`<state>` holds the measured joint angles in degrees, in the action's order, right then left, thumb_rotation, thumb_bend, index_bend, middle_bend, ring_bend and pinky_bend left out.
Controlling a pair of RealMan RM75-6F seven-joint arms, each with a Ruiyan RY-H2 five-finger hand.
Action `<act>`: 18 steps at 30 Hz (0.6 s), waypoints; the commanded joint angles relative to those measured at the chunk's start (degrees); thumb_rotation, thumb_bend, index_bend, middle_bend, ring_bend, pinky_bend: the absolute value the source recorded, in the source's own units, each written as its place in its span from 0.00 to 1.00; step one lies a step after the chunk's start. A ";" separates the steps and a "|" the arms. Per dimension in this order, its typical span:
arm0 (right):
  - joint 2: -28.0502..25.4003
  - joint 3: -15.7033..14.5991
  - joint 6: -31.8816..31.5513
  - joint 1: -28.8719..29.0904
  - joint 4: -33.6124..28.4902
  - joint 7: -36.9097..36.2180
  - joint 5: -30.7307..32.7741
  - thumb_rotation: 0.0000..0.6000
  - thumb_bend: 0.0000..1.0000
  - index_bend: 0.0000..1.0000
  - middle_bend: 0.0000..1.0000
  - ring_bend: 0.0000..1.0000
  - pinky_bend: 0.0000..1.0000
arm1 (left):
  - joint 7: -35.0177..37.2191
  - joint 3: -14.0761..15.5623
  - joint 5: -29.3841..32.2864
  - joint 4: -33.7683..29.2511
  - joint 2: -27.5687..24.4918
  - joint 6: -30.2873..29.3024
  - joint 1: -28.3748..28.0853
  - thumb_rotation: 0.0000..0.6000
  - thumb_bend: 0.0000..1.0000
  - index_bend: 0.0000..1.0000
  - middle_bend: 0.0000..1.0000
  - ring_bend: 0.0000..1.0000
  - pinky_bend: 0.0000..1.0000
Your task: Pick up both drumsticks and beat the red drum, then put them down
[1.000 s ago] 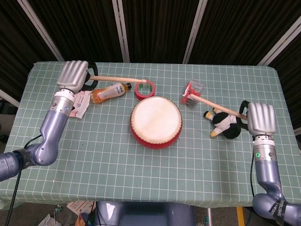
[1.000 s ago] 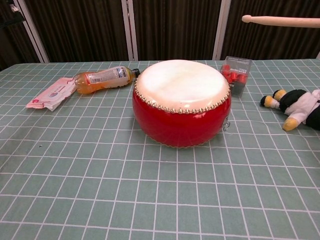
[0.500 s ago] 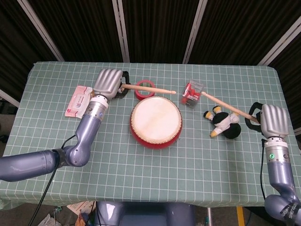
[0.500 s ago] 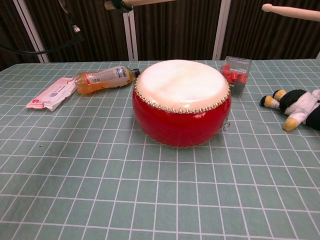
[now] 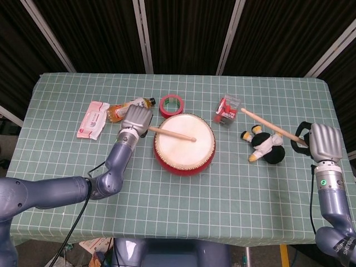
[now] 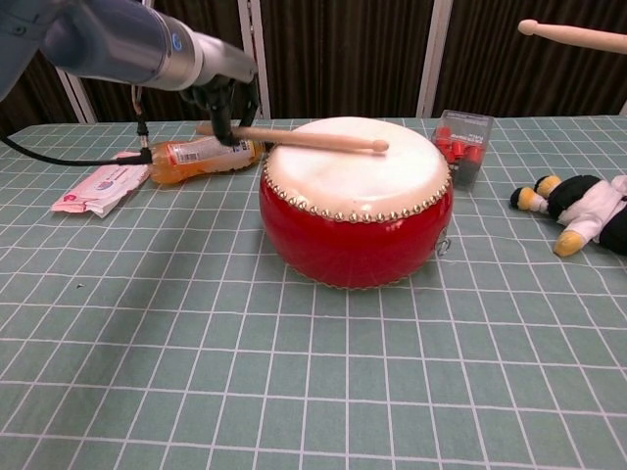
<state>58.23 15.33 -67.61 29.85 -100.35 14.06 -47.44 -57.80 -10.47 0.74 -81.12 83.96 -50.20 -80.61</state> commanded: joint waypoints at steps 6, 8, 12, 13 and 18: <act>0.12 0.04 -0.87 -0.34 -0.58 0.89 -0.42 1.00 0.54 0.97 1.00 1.00 1.00 | -4.67 -0.95 9.02 -1.45 -6.62 4.48 -4.34 1.00 0.56 0.77 1.00 1.00 1.00; 0.06 0.06 -1.14 -0.44 -0.82 1.06 -0.64 1.00 0.54 0.97 1.00 1.00 1.00 | -0.69 -2.99 4.63 -4.02 -8.92 3.68 -2.65 1.00 0.56 0.77 1.00 1.00 1.00; -0.38 -0.26 -2.20 -1.18 -2.00 1.46 -1.52 1.00 0.54 0.97 1.00 1.00 1.00 | 6.38 -5.38 -2.56 -11.45 -14.45 1.40 1.44 1.00 0.56 0.77 1.00 1.00 1.00; -0.57 -0.42 -2.43 -1.46 -2.34 1.46 -1.87 1.00 0.54 0.97 1.00 1.00 1.00 | 7.44 -5.47 -3.44 -13.05 -15.62 0.86 2.21 1.00 0.56 0.77 1.00 1.00 1.00; -2.31 -1.97 -2.46 -3.88 -3.93 -0.93 -4.53 1.00 0.54 0.97 1.00 1.00 1.00 | 11.23 -4.42 -5.84 -20.02 -20.59 -1.72 5.93 1.00 0.56 0.76 1.00 1.00 1.00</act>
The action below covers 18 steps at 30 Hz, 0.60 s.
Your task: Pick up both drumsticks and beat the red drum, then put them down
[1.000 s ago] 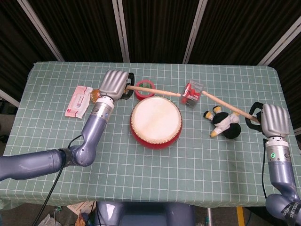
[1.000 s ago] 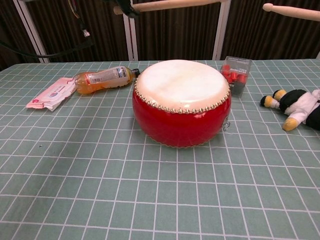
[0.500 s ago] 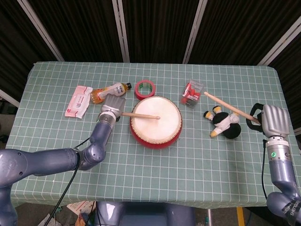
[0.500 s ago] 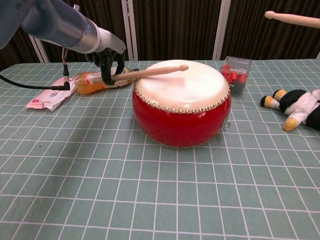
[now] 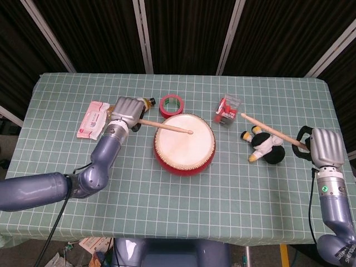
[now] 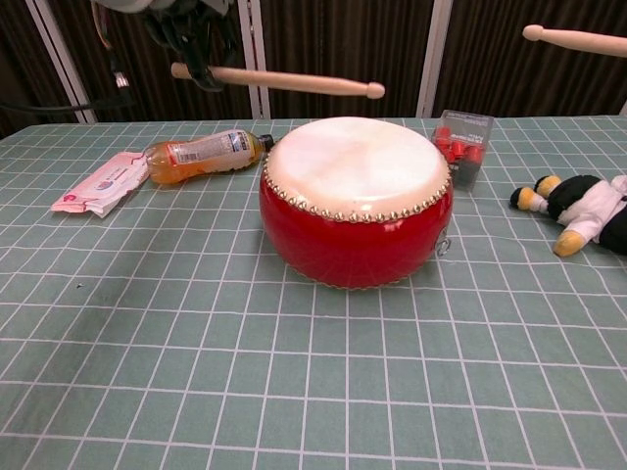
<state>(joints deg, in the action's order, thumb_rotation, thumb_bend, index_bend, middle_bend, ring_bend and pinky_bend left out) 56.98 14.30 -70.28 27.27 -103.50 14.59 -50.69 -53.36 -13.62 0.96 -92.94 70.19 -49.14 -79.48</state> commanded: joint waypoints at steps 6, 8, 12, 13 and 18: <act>-3.75 -2.89 1.13 -4.19 -2.35 -5.68 -5.24 1.00 0.54 0.97 1.00 1.00 1.00 | 12.51 0.29 -11.50 -15.53 -10.58 -6.37 10.65 1.00 0.56 0.76 1.00 1.00 1.00; -4.53 -3.84 1.00 -5.22 -2.41 -7.36 -8.35 1.00 0.54 0.97 1.00 1.00 1.00 | 13.32 1.47 -13.84 -18.02 -11.77 -7.36 12.45 1.00 0.56 0.76 1.00 1.00 1.00; -5.73 -6.86 0.61 -7.27 -1.82 -9.76 -16.34 1.00 0.54 0.97 1.00 1.00 1.00 | 15.36 3.76 -19.43 -23.04 -13.45 -9.96 16.36 1.00 0.56 0.76 1.00 1.00 1.00; -6.00 -7.60 0.65 -7.67 -1.51 -10.24 -18.02 1.00 0.54 0.97 1.00 1.00 1.00 | 15.78 4.32 -20.62 -23.89 -13.65 -10.45 17.20 1.00 0.56 0.76 1.00 1.00 1.00; -7.05 -11.06 1.56 -9.32 0.01 -13.36 -24.93 1.00 0.54 0.97 1.00 1.00 1.00 | 17.48 7.26 -25.88 -26.81 -14.13 -12.58 21.17 1.00 0.56 0.76 1.00 1.00 1.00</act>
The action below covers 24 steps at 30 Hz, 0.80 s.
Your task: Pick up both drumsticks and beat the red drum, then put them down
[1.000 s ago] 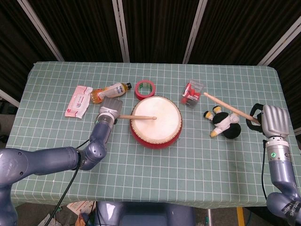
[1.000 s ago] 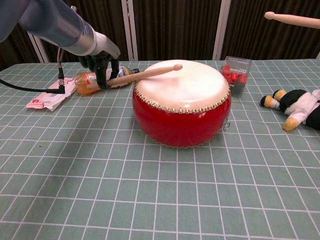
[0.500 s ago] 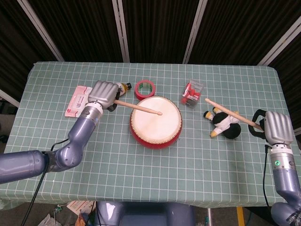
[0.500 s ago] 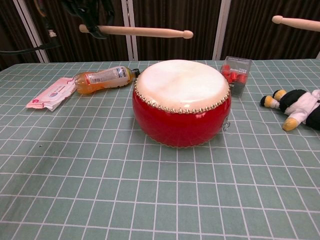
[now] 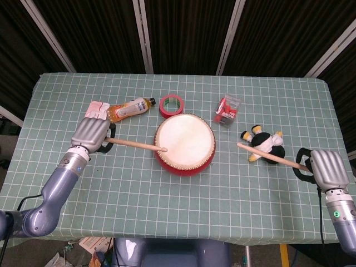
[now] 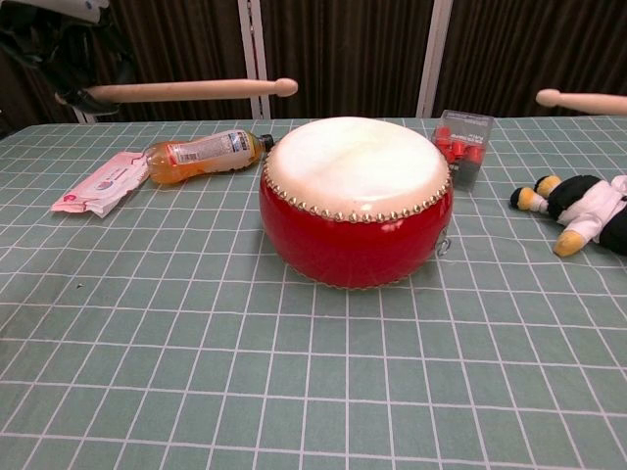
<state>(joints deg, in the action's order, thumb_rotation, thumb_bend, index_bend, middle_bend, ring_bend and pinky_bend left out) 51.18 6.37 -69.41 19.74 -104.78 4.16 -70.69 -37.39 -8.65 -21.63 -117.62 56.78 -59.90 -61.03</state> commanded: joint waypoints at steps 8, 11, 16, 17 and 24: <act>-0.82 -7.93 4.87 -2.69 5.27 -4.76 -11.08 1.00 0.54 0.97 1.00 1.00 1.00 | 2.27 6.40 -9.90 -2.89 1.28 -3.71 7.08 1.00 0.55 0.75 1.00 1.00 1.00; 0.86 -9.01 6.10 -2.66 6.75 -3.35 -12.34 1.00 0.54 0.97 1.00 1.00 1.00 | 1.79 7.60 -11.35 -2.33 3.50 -4.26 8.05 1.00 0.55 0.74 1.00 1.00 1.00; 3.32 -9.85 8.38 -2.02 8.67 0.13 -12.94 1.00 0.54 0.97 1.00 1.00 1.00 | -0.94 9.03 -10.97 -0.43 7.95 -4.80 8.15 1.00 0.55 0.74 1.00 1.00 1.00; 3.89 -9.82 8.89 -1.81 8.97 0.92 -12.67 1.00 0.54 0.97 1.00 1.00 1.00 | -1.63 9.15 -10.50 0.17 9.01 -4.99 8.02 1.00 0.55 0.74 1.00 1.00 1.00; 6.87 -8.78 10.72 -0.59 10.77 4.48 -10.70 1.00 0.54 0.97 1.00 1.00 1.00 | -5.30 9.36 -6.58 5.16 16.58 -5.53 7.02 1.00 0.55 0.73 1.00 1.00 1.00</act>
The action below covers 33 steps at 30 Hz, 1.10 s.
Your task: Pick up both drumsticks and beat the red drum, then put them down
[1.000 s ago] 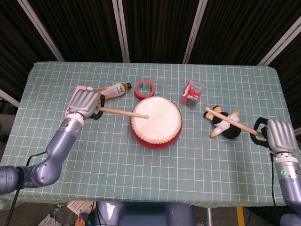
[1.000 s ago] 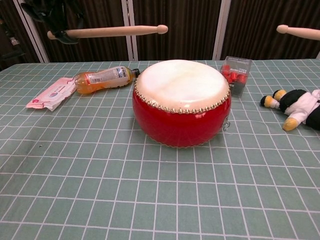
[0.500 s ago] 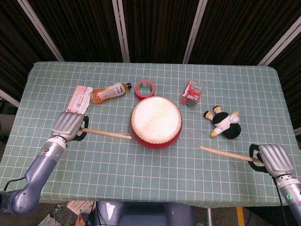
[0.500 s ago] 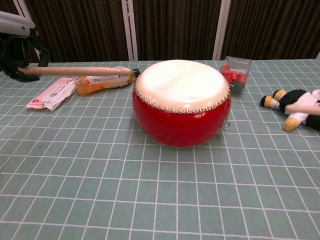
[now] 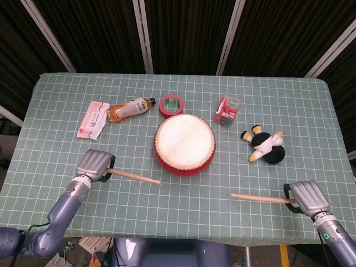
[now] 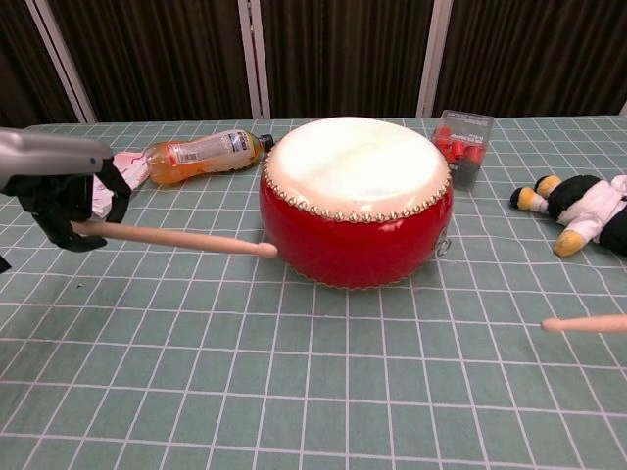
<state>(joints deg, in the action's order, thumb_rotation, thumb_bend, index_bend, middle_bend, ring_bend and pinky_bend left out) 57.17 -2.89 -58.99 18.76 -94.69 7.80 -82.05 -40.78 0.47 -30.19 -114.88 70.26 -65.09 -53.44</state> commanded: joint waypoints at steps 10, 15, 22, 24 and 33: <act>4.35 1.79 1.34 1.41 3.46 3.94 3.22 1.00 0.54 0.92 1.00 1.00 0.98 | -5.58 -0.74 5.75 7.97 10.51 -0.87 -2.06 1.00 0.49 0.67 1.00 1.00 1.00; 5.41 1.96 2.10 1.81 3.49 6.96 5.03 1.00 0.54 0.84 0.99 1.00 0.94 | -6.37 -1.20 6.23 9.28 12.40 -1.04 -2.29 1.00 0.44 0.59 1.00 1.00 1.00; 5.43 1.20 5.35 2.83 2.08 14.53 10.25 1.00 0.46 0.51 0.75 0.82 0.71 | -7.64 -0.86 6.29 9.31 13.22 -1.66 -2.10 1.00 0.27 0.42 0.99 1.00 1.00; 5.19 1.06 5.95 3.10 1.42 16.35 11.89 1.00 0.41 0.36 0.65 0.72 0.61 | -7.99 -0.77 6.34 9.14 13.16 -1.93 -2.04 1.00 0.19 0.36 0.96 0.99 1.00; 5.21 1.05 5.08 3.39 -0.21 20.38 15.16 1.00 0.36 0.18 0.53 0.60 0.50 | -9.13 -0.44 6.76 8.15 12.48 -2.87 -1.65 1.00 0.01 0.22 0.82 0.88 0.99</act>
<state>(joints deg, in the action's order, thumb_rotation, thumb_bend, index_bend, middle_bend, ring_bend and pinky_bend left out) 62.34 -1.78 -53.80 22.11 -94.74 27.88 -67.07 -49.92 0.06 -23.49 -106.65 82.83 -67.92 -55.14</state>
